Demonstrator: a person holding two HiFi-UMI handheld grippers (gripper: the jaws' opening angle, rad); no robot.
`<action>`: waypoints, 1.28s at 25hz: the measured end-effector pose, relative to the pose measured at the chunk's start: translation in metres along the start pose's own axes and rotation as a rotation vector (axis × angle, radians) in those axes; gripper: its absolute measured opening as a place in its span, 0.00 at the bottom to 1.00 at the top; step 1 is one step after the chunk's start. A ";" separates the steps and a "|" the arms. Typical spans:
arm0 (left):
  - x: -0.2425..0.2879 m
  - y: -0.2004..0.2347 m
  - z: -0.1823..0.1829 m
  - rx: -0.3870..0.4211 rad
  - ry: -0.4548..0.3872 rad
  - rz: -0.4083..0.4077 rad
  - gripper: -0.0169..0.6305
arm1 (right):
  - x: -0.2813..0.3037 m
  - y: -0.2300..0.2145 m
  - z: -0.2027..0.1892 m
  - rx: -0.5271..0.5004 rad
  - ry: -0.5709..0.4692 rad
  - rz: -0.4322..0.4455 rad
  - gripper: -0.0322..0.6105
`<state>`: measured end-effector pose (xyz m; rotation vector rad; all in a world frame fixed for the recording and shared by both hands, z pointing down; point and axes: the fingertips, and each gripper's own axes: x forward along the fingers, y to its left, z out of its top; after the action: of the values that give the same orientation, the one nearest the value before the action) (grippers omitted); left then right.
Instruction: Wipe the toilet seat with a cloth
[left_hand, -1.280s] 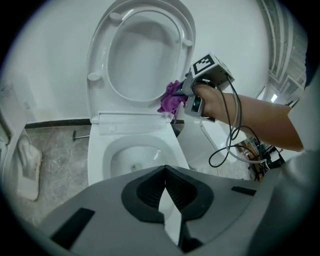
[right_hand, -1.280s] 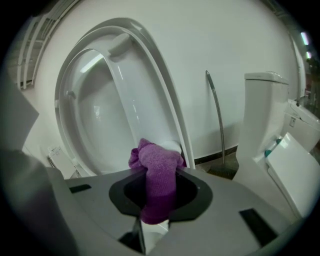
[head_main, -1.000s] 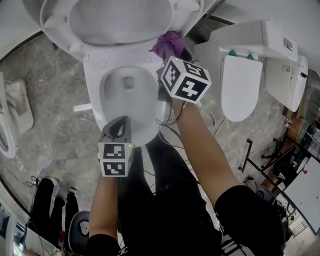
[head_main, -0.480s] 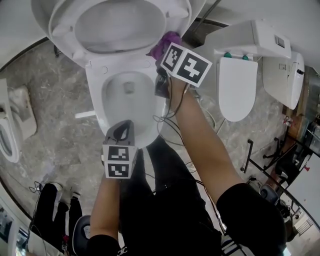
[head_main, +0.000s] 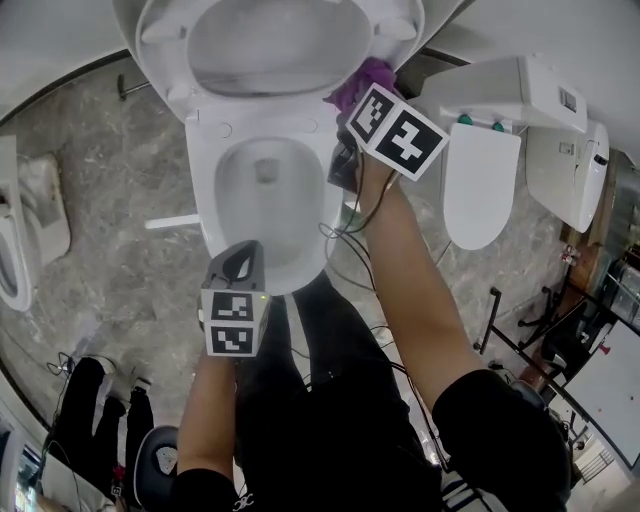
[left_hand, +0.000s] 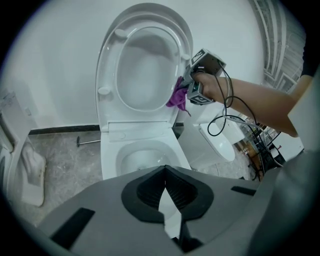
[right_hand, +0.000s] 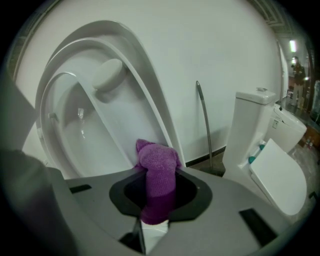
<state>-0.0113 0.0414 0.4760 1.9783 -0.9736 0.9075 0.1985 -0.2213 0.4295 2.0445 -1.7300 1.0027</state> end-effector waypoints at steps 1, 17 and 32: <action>-0.001 0.003 -0.002 -0.006 -0.002 0.003 0.03 | -0.002 0.001 0.004 -0.006 -0.017 0.000 0.18; -0.020 0.015 -0.013 -0.034 -0.042 0.013 0.03 | -0.058 0.041 0.076 -0.147 -0.298 0.067 0.18; -0.041 0.033 -0.027 -0.077 -0.076 0.031 0.03 | -0.088 0.063 0.089 -0.135 -0.331 0.046 0.18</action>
<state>-0.0649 0.0629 0.4645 1.9496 -1.0694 0.8050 0.1637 -0.2253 0.2937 2.1859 -1.9507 0.5628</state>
